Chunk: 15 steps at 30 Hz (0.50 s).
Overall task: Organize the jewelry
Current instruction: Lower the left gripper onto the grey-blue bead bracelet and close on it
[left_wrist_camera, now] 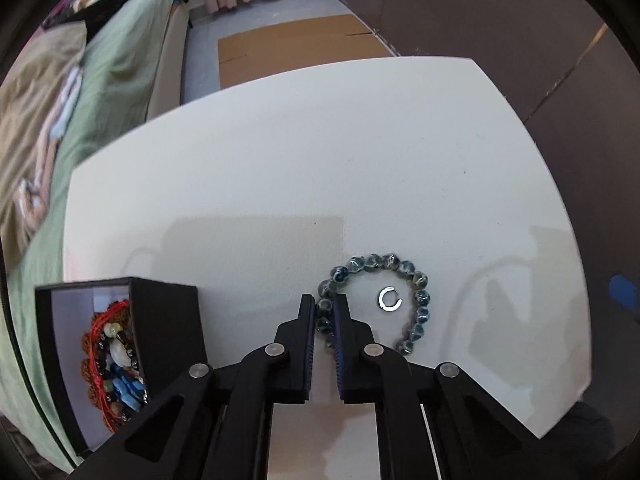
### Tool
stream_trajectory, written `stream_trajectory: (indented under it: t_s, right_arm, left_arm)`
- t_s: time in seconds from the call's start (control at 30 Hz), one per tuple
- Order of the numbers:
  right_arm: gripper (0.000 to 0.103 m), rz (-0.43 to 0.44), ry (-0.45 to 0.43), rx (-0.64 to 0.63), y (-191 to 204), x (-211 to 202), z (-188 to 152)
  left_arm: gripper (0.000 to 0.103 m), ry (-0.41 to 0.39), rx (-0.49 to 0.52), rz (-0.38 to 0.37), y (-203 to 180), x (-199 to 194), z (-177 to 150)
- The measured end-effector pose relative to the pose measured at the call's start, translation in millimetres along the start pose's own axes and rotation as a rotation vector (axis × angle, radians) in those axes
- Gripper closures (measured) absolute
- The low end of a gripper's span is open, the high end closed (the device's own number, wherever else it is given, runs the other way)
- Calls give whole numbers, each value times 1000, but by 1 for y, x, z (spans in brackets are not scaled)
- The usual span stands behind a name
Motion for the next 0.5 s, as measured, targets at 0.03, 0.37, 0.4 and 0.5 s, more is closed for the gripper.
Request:
stream_trajectory:
  t_s: [0.03, 0.37, 0.4, 0.5]
  right_arm:
    - [27, -1, 3, -8, 3, 1, -1]
    - [28, -7, 9, -87, 29, 14, -5]
    - [28, -11, 10, -95, 32, 16, -5]
    - [28, -22, 14, -111, 40, 22, -7]
  left_arm:
    - [94, -6, -10, -29, 1, -3, -1]
    - [94, -128, 64, -107, -16, -73, -8]
    - [94, -139, 69, -111, -17, -80, -8]
    - [94, -166, 74, -108, -9, -93, -5]
Point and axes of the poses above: each gripper's, at about its wrist camera, not at the fingertips, and x roughly the way its jaws point, y to its left, z to its top, the point moved 2 cm from there along x, roughly the way its jaws point, and after that the axes turned 12 degrees about -z, right-handed, at the moved point
